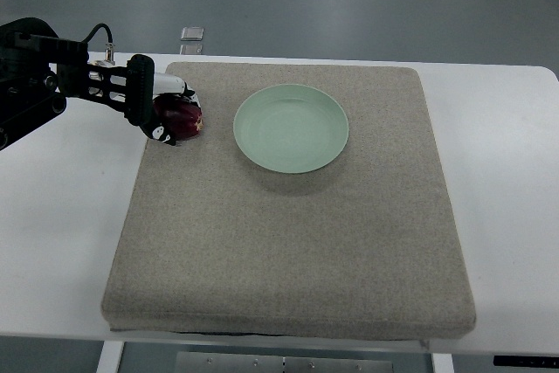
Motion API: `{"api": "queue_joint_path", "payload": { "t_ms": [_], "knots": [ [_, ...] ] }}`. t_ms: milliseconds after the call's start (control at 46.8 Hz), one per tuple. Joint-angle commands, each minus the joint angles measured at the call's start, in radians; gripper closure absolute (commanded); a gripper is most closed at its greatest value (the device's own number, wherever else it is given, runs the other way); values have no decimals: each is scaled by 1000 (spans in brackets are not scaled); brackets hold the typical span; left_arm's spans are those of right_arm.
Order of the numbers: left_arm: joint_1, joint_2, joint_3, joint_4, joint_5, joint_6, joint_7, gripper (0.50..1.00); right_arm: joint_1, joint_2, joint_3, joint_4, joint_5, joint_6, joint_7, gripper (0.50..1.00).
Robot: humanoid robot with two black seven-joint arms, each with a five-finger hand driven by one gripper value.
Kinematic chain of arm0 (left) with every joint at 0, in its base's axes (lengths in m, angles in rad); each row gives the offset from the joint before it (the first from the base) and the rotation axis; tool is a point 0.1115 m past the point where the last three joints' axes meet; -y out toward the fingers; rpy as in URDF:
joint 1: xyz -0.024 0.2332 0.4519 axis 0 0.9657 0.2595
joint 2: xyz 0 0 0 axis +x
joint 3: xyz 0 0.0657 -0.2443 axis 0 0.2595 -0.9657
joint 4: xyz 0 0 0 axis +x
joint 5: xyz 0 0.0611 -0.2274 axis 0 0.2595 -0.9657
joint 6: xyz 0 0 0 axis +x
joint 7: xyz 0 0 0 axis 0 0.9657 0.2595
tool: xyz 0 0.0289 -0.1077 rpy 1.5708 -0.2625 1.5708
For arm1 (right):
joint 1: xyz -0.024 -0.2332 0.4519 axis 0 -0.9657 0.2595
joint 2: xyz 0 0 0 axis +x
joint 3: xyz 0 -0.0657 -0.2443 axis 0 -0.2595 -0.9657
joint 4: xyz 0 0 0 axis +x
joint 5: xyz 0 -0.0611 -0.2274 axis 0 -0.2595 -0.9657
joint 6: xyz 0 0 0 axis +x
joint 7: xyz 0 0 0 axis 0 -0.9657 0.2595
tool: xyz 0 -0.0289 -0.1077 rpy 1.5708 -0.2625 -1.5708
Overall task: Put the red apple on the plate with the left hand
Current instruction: 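Lift the apple and carry it with the left hand onto the green plate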
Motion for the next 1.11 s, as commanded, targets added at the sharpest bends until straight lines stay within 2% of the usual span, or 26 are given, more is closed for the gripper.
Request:
{"api": "queue_joint_path", "payload": {
  "t_ms": [0,470,1089],
  "knots": [
    [-8,-6,-5,-1,-6,0,0,862,0,0,0,0,0,0,0,570],
    [-44,-152,-90,1,-7,137,6,842,0,0,0,0,0,0,0,568],
    [-5,-307,-85,76,-10,143,9,804,0,0,0,0,0,0,0,568]
  ]
}}
